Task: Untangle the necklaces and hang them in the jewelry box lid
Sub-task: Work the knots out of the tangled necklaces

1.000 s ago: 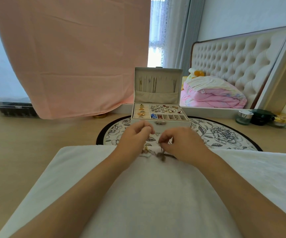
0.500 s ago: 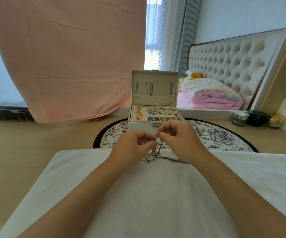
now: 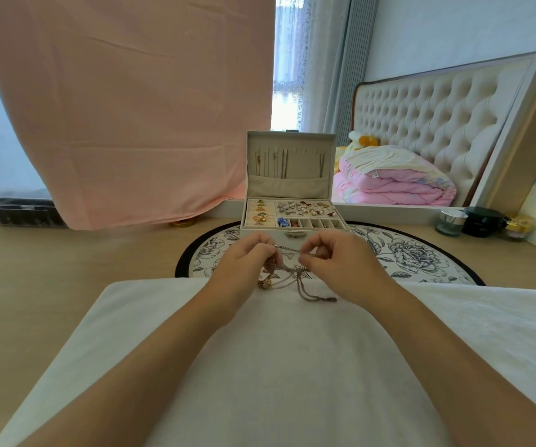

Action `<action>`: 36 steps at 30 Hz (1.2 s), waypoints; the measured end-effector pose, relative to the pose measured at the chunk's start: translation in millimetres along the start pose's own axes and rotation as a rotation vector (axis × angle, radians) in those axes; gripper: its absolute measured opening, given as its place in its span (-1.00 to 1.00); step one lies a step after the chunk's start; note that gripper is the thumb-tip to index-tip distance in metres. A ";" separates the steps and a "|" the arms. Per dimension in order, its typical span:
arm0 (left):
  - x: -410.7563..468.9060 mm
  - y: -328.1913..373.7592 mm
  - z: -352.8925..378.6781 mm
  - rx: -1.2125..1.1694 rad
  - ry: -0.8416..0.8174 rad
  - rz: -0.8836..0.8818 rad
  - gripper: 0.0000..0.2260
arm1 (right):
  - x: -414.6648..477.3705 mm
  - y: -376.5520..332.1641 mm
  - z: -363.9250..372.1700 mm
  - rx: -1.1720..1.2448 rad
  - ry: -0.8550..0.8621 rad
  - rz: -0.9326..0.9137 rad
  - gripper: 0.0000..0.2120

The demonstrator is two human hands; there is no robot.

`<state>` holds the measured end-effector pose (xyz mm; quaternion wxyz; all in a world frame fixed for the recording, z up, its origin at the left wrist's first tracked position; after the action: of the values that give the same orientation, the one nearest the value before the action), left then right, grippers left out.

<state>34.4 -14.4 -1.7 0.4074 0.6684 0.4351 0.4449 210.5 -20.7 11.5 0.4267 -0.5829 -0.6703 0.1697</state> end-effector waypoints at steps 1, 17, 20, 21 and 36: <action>0.8 -1.9 3.4 -0.057 -0.034 -0.027 -0.76 | -0.3 -0.3 -0.8 0.008 0.021 0.002 -0.90; -4.1 -0.2 13.7 0.120 -0.143 0.088 -0.87 | -6.0 -11.7 1.6 0.813 0.045 0.210 -0.85; -5.1 -3.5 13.1 0.163 -0.115 0.107 -0.86 | -5.3 -14.9 -6.4 0.606 0.114 0.101 -0.87; -5.3 -3.3 10.9 0.177 -0.097 0.120 -0.86 | -4.5 -13.6 -6.4 0.611 0.099 0.103 -0.87; 1.7 -11.3 -2.8 -0.170 -0.013 -0.044 -0.72 | -7.0 0.0 4.2 0.923 -0.325 0.376 -0.70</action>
<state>29.6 -9.1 -11.1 0.4752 0.6244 0.4078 0.4669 206.9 -26.1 6.5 0.4917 -0.4105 -0.4671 0.6095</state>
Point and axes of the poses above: each hand's wrist, its own x-axis towards the middle knuckle, its own z-axis out of the palm, y = z × x, the point moved 6 cm from there along x, towards the middle knuckle, and after that the axes turned 7 degrees about x, right-handed, at the moved point
